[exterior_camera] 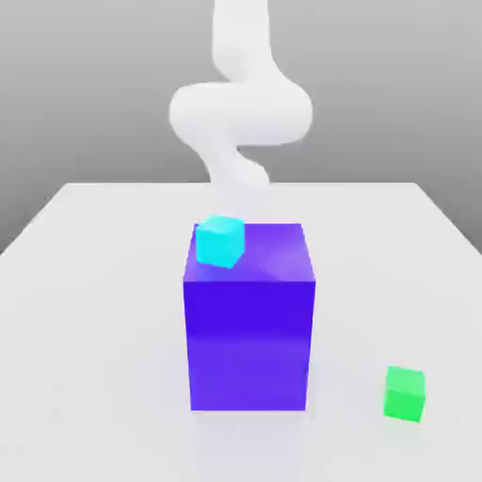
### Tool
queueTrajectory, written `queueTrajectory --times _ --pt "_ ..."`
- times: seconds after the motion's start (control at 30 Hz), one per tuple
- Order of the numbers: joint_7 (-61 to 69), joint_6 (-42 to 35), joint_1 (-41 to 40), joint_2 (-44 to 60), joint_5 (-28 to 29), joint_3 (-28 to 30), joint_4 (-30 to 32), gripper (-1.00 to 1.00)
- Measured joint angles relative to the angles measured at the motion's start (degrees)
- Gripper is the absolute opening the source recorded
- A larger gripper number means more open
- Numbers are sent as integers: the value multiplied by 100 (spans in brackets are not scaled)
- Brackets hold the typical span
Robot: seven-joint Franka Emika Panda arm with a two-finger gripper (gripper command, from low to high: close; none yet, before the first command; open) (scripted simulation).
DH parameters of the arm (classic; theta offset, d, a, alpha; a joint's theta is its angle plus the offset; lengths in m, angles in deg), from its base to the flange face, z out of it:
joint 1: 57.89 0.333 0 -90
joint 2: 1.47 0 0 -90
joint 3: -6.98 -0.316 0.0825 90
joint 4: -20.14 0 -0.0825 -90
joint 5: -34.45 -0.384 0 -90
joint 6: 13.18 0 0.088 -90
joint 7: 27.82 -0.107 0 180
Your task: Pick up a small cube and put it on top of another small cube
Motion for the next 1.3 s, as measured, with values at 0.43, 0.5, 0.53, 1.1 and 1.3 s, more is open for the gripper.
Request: queueTrajectory --times 0.43,0.5,0.53,1.1,1.3 --pt "-2218 357 -1118 2741 502 -60 -749 0" --pt "-2525 411 -1249 3156 538 -24 -863 0" --pt "-2678 440 -1309 3363 554 9 -919 0" --pt "-4548 963 -2215 6843 -301 575 -1865 0" --pt "-4679 1559 -2428 8024 -615 523 -2178 -100"
